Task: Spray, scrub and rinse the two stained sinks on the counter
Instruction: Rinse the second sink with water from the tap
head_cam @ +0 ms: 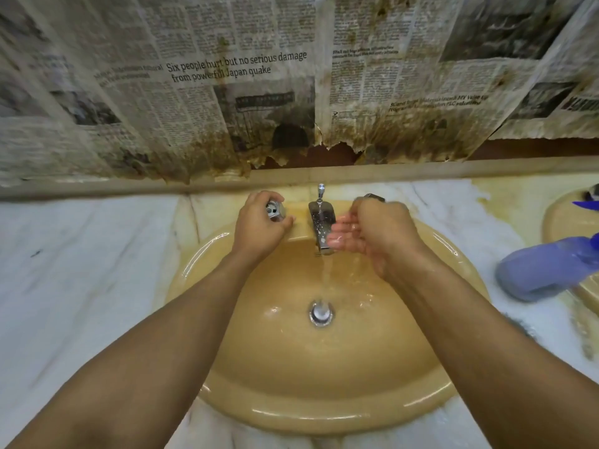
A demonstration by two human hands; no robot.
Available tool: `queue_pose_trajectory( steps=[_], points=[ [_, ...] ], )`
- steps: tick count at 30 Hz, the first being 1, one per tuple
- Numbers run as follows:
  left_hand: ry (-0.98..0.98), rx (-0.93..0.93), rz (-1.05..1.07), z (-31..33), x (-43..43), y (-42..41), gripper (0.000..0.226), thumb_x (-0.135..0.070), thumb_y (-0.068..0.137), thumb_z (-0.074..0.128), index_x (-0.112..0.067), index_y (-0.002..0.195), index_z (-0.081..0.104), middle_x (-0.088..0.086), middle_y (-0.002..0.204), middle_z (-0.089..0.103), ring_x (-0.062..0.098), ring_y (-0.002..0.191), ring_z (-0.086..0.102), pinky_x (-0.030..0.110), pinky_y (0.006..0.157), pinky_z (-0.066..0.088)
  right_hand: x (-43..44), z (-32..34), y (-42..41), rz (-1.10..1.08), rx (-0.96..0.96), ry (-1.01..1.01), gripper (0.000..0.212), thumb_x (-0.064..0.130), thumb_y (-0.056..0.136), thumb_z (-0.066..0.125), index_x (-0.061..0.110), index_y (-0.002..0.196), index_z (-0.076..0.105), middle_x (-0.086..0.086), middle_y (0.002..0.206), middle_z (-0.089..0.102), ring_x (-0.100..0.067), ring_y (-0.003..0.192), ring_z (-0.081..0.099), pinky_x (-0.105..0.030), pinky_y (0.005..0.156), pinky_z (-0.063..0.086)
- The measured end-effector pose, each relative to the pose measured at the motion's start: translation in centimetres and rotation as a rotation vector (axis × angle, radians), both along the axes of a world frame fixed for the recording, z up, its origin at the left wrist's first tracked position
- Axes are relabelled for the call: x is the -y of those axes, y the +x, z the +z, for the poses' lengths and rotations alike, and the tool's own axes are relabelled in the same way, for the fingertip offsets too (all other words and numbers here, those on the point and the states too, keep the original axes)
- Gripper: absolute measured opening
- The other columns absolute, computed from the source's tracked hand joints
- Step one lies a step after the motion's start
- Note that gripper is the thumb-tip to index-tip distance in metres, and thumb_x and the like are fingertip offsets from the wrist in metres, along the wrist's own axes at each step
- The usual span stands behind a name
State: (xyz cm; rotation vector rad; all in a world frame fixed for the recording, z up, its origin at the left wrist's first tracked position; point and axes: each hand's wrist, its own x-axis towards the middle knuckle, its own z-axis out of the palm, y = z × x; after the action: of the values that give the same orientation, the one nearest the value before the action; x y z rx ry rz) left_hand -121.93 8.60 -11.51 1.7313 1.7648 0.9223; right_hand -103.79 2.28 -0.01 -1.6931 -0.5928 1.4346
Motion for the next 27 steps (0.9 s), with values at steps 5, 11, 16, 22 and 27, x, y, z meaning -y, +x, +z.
queue_pose_trajectory(
  steps=[5,11,16,22,27],
  points=[
    [0.100,0.020,-0.033,-0.7,-0.6,-0.2,0.034,-0.028,0.076,0.084,-0.023,0.107,0.069,-0.007,0.096,0.064,0.011,0.085,0.060,0.038,0.078,0.056,-4.3,2.0,-5.6,0.328,-0.043,0.088,0.029,0.005,0.103,0.042,-0.008,0.121,0.060,-0.024,0.110,0.069,-0.034,0.102,0.070,-0.046,0.096,0.058],
    [-0.046,0.020,-0.157,-1.3,0.3,-3.5,0.084,-0.042,0.073,0.092,-0.026,0.145,0.051,-0.008,0.124,0.065,0.007,0.106,0.064,0.018,0.092,0.049,-5.6,-0.2,-4.3,0.154,0.081,0.192,0.026,0.016,0.104,0.052,-0.006,0.110,0.065,-0.018,0.097,0.070,-0.027,0.083,0.069,-0.030,0.071,0.059],
    [-0.036,-0.601,-0.314,-3.4,3.0,-7.9,0.091,-0.059,0.095,0.059,-0.026,0.165,0.011,-0.009,0.172,0.011,0.010,0.157,0.010,0.042,0.126,0.018,0.9,-6.3,0.4,-0.310,-0.058,-0.055,0.031,0.018,0.102,0.045,-0.001,0.099,0.070,-0.021,0.099,0.074,-0.026,0.070,0.069,-0.035,0.062,0.055],
    [-0.063,-0.722,-0.362,-3.6,3.1,-8.6,0.095,-0.058,0.095,0.056,-0.025,0.166,0.001,-0.011,0.172,-0.013,0.009,0.158,-0.009,0.043,0.128,0.008,2.4,-10.1,-2.1,-0.359,-0.646,-0.402,0.035,0.022,0.108,0.045,-0.007,0.112,0.065,-0.020,0.087,0.073,-0.033,0.077,0.072,-0.040,0.057,0.063],
    [-0.086,-0.774,-0.353,-3.2,2.9,-8.1,0.097,-0.063,0.094,0.053,-0.024,0.165,0.000,-0.009,0.172,-0.013,0.011,0.158,-0.010,0.046,0.128,0.008,3.1,-8.5,0.6,-0.267,-0.606,-0.360,0.031,0.013,0.106,0.048,-0.006,0.091,0.067,-0.018,0.072,0.072,-0.029,0.055,0.072,-0.037,0.054,0.062]
  ],
)
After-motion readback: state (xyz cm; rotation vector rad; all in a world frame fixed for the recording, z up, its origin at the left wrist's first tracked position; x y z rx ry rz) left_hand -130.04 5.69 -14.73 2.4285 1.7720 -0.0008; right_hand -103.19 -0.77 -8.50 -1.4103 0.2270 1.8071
